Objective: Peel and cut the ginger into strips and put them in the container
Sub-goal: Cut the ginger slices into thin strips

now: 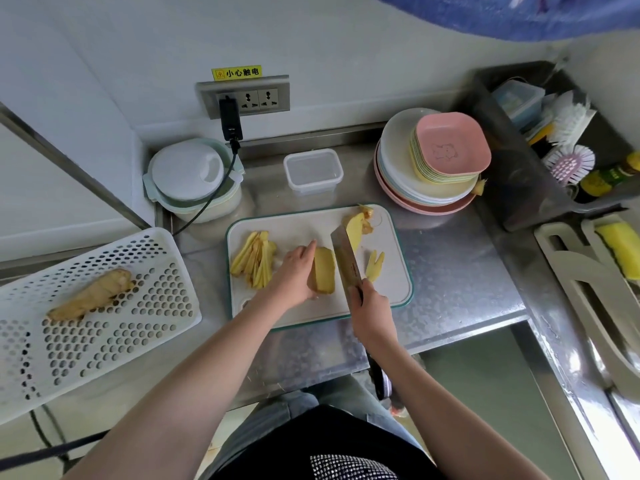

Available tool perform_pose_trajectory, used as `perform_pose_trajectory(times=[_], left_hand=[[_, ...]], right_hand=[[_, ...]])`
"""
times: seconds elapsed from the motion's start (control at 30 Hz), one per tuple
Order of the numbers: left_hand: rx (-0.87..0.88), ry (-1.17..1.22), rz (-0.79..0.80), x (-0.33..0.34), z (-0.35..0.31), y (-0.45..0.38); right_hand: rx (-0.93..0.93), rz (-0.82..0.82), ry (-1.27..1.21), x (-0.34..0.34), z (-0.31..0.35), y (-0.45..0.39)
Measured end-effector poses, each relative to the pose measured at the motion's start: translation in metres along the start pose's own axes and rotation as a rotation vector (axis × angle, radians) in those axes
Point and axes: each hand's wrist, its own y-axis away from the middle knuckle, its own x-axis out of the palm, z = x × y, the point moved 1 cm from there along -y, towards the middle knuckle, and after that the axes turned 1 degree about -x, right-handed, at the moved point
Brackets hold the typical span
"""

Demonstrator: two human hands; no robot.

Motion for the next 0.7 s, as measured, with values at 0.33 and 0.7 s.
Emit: perform_pose_trajectory(times=[0.33,0.7], left_hand=[[-0.252,0.593,-0.052,0.011,-0.002,0.013],[-0.333,0.886,-0.052,0.015,-0.006,0.011]], right_hand=[[0.034,-0.024,0.009,0.020,0.000,0.004],[-0.010,-0.013,-0.044,0.037,0.018,0.002]])
